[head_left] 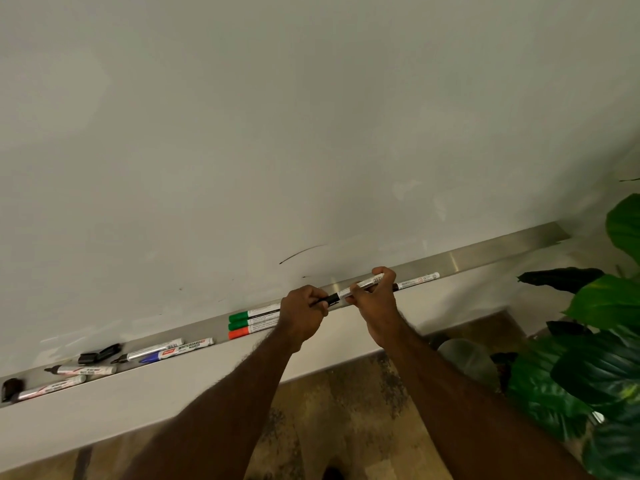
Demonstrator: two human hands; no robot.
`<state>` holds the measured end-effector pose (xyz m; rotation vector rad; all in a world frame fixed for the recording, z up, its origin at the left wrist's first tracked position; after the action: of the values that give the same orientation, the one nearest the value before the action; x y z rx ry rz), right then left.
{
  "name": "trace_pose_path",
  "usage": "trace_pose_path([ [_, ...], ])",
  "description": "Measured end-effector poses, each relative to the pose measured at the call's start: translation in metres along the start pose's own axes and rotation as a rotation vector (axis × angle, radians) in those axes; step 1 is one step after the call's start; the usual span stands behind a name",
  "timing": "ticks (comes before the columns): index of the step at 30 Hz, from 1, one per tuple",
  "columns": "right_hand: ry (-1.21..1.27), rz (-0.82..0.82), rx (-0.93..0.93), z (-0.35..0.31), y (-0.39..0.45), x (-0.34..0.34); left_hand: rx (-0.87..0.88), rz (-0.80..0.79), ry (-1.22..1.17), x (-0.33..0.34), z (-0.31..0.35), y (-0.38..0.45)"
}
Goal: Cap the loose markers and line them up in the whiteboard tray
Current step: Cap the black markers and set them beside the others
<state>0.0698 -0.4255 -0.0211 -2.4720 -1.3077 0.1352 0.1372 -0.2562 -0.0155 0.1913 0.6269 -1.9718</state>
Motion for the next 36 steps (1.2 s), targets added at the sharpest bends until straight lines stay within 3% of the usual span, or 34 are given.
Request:
trace_pose_path([
  [5,-0.139,-0.091,0.045,0.004,0.008,0.001,0.060,-0.037,0.168,0.002,0.001,0.005],
  [8,-0.482,-0.080,0.002,-0.011,0.017,-0.009,0.158,0.020,0.359,0.001,0.020,0.010],
  [11,-0.685,0.017,-0.066,-0.026,0.024,-0.030,0.198,0.093,0.482,0.003,0.032,0.014],
  [14,-1.090,0.123,-0.211,-0.045,0.026,-0.053,0.215,0.116,0.617,0.007,0.034,0.013],
  [18,-1.518,0.020,-0.142,-0.034,0.035,-0.071,0.239,0.112,0.690,0.008,0.030,0.008],
  [24,-1.619,-0.130,-0.290,-0.036,0.040,-0.064,0.307,0.142,0.646,-0.018,0.027,0.001],
  [31,-1.491,-0.246,-0.580,-0.053,0.021,-0.015,0.426,0.537,0.653,-0.111,0.005,-0.046],
  [36,-1.296,-0.300,-0.684,-0.056,-0.007,0.047,0.167,0.752,0.744,-0.202,-0.052,-0.074],
])
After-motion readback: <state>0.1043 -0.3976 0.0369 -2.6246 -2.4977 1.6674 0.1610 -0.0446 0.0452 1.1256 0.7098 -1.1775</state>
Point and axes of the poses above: each hand's wrist, its own y-axis towards the middle knuckle, its own x-axis out of the palm, z = x × y, the point moved 10 cm from there along y, towards the middle knuckle, and after that the axes turned 5 degrees about -z, right-handed, at the moved point
